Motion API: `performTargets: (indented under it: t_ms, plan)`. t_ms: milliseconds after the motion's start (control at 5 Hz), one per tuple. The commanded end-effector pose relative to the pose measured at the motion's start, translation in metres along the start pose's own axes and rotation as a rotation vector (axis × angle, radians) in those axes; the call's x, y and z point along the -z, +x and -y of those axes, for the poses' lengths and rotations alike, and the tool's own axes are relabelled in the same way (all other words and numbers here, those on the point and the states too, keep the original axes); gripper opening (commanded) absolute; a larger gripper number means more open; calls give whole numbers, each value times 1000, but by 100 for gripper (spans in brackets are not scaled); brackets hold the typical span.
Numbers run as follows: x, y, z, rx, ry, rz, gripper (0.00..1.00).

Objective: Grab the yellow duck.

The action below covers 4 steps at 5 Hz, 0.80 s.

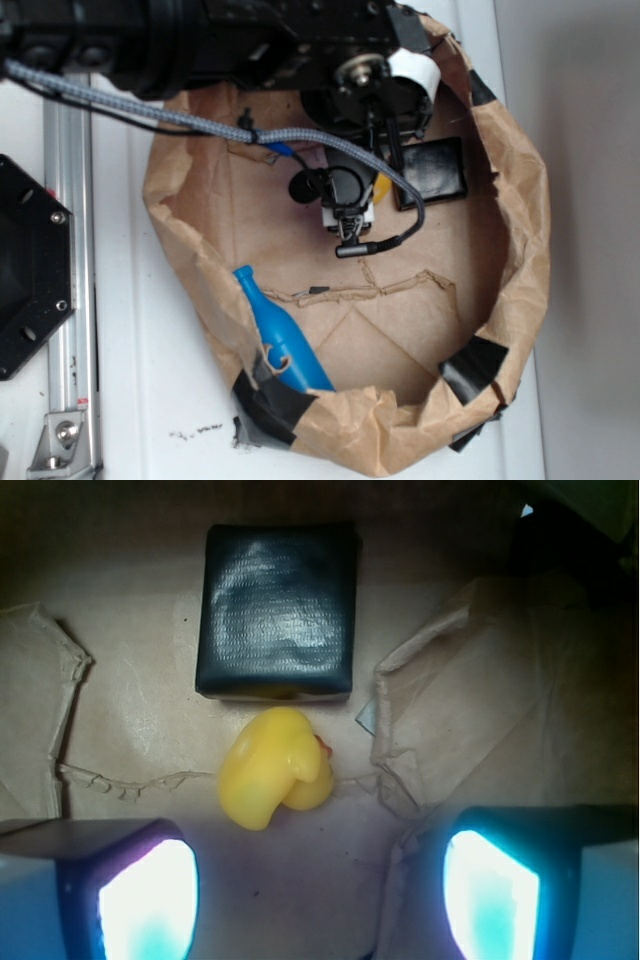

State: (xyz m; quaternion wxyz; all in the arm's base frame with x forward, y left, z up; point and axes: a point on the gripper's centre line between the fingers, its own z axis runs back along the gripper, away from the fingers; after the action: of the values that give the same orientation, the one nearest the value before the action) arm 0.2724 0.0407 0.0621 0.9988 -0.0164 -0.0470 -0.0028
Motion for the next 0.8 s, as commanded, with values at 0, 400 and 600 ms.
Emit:
performTargets:
  t_ms: [0, 400, 600]
  plan:
    - [-14, 11, 1, 13, 9, 58, 100]
    - [-2, 19, -8, -30, 74, 71, 100]
    - [3, 21, -9, -30, 85, 54, 100]
